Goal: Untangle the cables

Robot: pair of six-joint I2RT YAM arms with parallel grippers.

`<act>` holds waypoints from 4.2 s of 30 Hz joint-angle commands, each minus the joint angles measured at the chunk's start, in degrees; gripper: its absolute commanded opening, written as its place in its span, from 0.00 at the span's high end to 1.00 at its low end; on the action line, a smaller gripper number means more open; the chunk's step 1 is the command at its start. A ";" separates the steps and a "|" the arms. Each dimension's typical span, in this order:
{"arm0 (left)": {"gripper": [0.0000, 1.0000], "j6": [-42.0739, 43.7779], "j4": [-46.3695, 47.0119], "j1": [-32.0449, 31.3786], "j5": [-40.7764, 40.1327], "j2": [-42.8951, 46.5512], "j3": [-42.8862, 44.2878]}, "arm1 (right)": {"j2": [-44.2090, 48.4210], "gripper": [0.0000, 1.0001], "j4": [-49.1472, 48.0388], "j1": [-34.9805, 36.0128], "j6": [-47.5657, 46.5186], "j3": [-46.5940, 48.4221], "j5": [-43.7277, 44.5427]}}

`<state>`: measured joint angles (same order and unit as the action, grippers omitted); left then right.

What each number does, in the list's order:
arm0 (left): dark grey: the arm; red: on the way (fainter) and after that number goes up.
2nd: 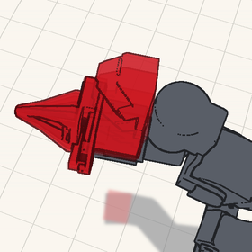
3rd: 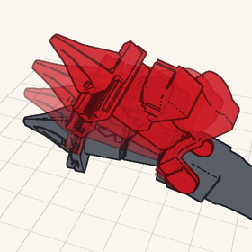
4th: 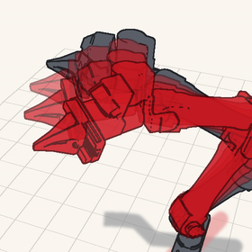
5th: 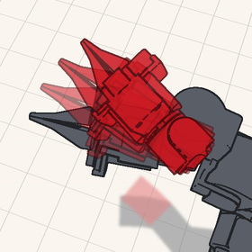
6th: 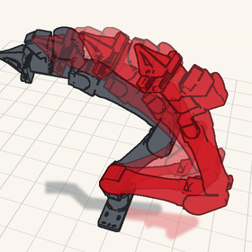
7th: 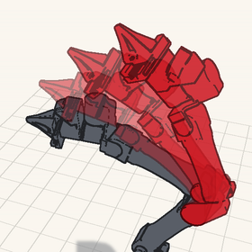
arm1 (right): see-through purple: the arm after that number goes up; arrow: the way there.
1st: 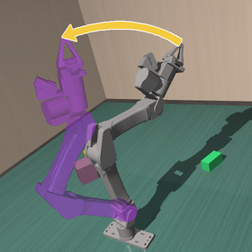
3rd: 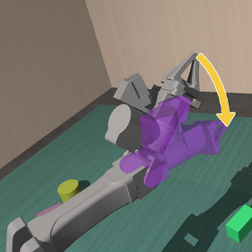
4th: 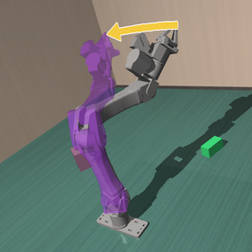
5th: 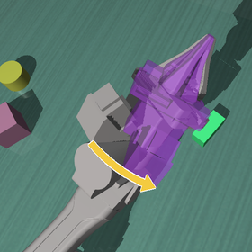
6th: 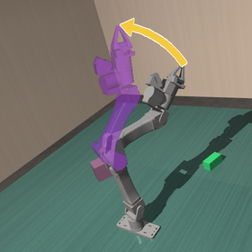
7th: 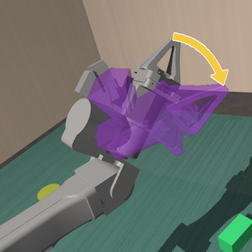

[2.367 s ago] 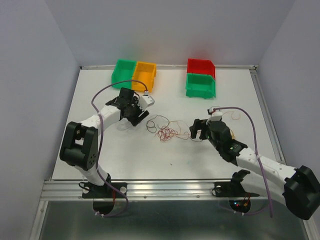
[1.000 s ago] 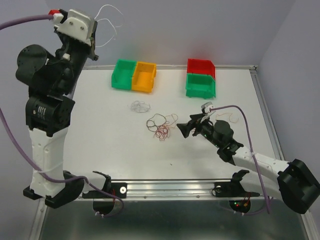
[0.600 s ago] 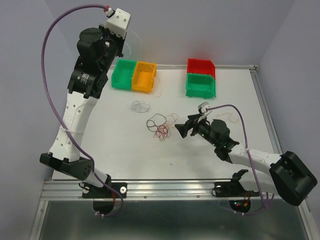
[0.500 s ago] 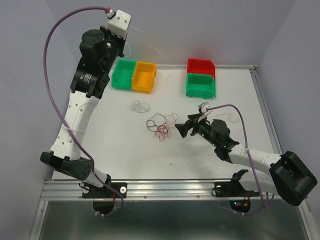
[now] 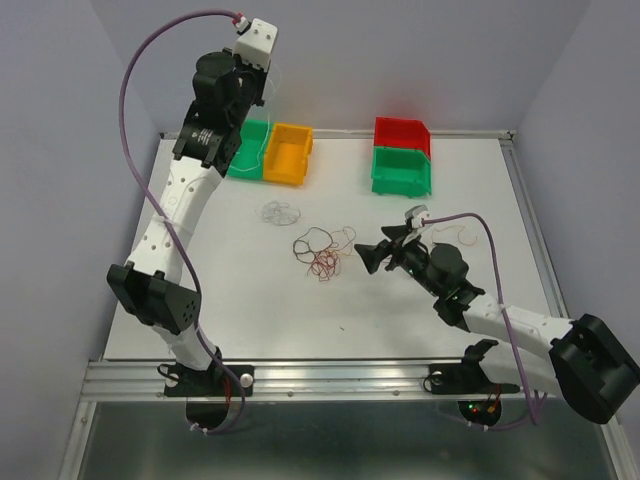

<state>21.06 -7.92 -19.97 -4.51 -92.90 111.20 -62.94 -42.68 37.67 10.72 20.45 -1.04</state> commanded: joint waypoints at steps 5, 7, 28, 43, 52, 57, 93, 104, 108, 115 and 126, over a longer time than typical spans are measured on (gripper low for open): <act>1.00 -1.63 4.49 1.86 -0.67 -6.05 3.41 | 0.62 0.04 -3.82 0.12 -1.40 -1.46 3.41; 1.00 -2.07 5.11 2.39 -0.24 -6.85 3.33 | 0.97 0.04 -3.82 0.04 -1.32 -1.72 3.50; 1.00 -1.46 10.03 4.06 -3.13 -15.20 3.77 | 2.64 0.04 -3.82 0.12 -1.76 -2.87 4.99; 1.00 -4.79 9.24 4.06 -1.47 -24.08 3.32 | 3.08 0.04 -3.73 0.12 -1.40 -3.04 5.34; 1.00 -11.47 8.89 0.72 -7.34 -29.35 2.36 | 2.91 0.04 -3.73 0.12 -1.14 -2.87 5.61; 1.00 -13.67 8.89 -0.95 -13.76 -32.34 2.62 | 2.56 0.04 -3.73 0.12 -1.14 -2.78 5.96; 1.00 -24.92 17.67 7.48 -5.42 -23.64 -12.57 | -1.14 0.05 -4.08 0.12 0.00 -0.67 4.20; 1.00 -17.91 20.85 8.28 -8.22 -21.35 -16.02 | -0.52 0.05 -4.08 0.12 0.00 -0.94 4.47; 1.00 -14.75 20.23 8.01 -7.45 -21.18 -15.75 | -0.87 0.04 -4.17 0.12 0.09 -0.85 4.55; 1.00 -12.98 14.70 5.29 -3.31 -23.98 -10.49 | -1.57 0.05 -4.17 0.12 0.09 -0.41 4.29; 1.00 -18.33 9.51 2.39 -3.49 -35.32 0.68 | -1.75 0.05 -4.17 0.21 0.35 -0.06 3.85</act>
<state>4.84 3.18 -17.76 -8.25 -125.40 108.57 -64.55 -43.75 37.67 10.76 18.79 3.25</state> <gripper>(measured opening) 0.037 0.954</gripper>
